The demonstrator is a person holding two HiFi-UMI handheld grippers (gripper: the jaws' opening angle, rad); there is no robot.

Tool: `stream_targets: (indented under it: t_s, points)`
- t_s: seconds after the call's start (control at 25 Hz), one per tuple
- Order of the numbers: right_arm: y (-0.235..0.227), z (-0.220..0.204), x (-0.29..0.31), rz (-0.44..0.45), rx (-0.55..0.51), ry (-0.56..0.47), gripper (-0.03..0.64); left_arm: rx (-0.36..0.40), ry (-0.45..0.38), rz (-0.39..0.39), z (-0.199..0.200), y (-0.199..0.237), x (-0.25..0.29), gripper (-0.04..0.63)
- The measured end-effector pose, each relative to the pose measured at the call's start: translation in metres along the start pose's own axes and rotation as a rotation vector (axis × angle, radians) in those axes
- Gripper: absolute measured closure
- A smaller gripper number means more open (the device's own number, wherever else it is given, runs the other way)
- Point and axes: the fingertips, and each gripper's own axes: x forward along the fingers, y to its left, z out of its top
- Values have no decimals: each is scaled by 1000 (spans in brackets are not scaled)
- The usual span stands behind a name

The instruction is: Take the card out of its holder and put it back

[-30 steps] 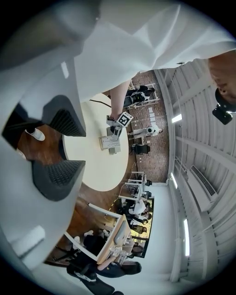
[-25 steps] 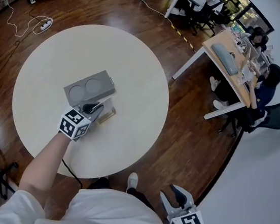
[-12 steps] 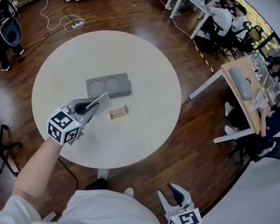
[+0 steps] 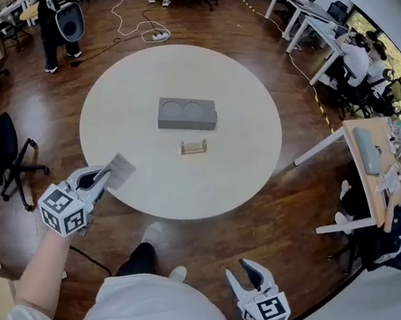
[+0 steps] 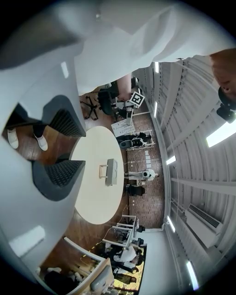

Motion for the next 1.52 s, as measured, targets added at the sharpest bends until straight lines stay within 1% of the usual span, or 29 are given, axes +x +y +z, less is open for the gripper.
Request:
stream_targets:
  t_s: [0.16, 0.28, 0.4, 0.56, 0.64, 0.72, 0.92, 1.12, 1.32, 1.52]
  points:
    - [10, -5, 1, 76, -48, 4, 451, -61, 8, 101, -34, -8, -56, 580]
    - [19, -4, 5, 121, -78, 4, 451, -83, 17, 148, -52, -10, -83, 580]
    - [25, -3, 7, 145, -94, 2, 451, -86, 19, 162, -56, -12, -93, 580]
    - [21, -2, -1, 145, -100, -10, 451, -55, 7, 135, -39, -19, -83, 580]
    - [13, -1, -8, 124, -89, -16, 451, -29, 1, 98, -25, -23, -65, 580]
    - [4, -1, -12, 84, -68, -30, 451, 5, 2, 45, -10, -23, -42, 580]
    - [-11, 3, -14, -20, -9, -49, 451, 96, 7, -108, 25, -17, 30, 580]
    - [-25, 15, -18, -144, 54, -70, 451, 167, 15, -270, 58, -23, 113, 580]
    - [-30, 18, -6, -247, 123, -54, 451, 217, 37, -407, 68, -21, 184, 580]
    - [-26, 21, 2, -330, 188, -25, 451, 250, 67, -506, 57, -21, 240, 580]
